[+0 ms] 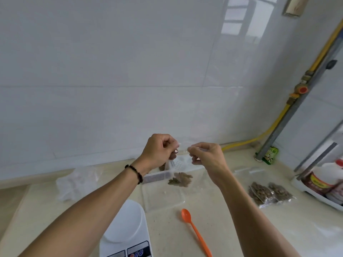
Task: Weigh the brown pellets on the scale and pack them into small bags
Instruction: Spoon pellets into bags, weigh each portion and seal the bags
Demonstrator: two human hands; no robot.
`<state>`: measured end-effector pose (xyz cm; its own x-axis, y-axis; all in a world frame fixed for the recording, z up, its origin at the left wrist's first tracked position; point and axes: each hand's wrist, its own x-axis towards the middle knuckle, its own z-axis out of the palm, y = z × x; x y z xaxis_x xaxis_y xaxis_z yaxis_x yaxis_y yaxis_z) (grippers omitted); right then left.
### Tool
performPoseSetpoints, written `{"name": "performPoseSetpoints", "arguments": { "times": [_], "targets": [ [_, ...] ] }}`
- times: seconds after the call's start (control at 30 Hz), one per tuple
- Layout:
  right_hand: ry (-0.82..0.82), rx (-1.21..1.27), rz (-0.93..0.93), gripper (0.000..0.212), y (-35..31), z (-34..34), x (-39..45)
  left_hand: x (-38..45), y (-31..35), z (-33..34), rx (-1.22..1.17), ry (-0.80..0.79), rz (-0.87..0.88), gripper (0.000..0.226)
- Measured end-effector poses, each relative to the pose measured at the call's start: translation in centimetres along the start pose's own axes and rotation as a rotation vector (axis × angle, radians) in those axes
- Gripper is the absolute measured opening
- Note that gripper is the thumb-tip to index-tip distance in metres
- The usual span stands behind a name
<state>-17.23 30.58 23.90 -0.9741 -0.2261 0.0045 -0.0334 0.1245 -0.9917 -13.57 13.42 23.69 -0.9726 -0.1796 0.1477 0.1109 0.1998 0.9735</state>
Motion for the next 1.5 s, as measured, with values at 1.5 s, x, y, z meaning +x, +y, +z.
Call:
{"name": "performPoseSetpoints", "arguments": {
  "times": [1.5],
  "targets": [
    [-0.099,-0.86,0.332,0.027,25.2,-39.0,12.2,13.8,-15.5,40.9,0.761,-0.27,-0.117,0.078]
  ]
}}
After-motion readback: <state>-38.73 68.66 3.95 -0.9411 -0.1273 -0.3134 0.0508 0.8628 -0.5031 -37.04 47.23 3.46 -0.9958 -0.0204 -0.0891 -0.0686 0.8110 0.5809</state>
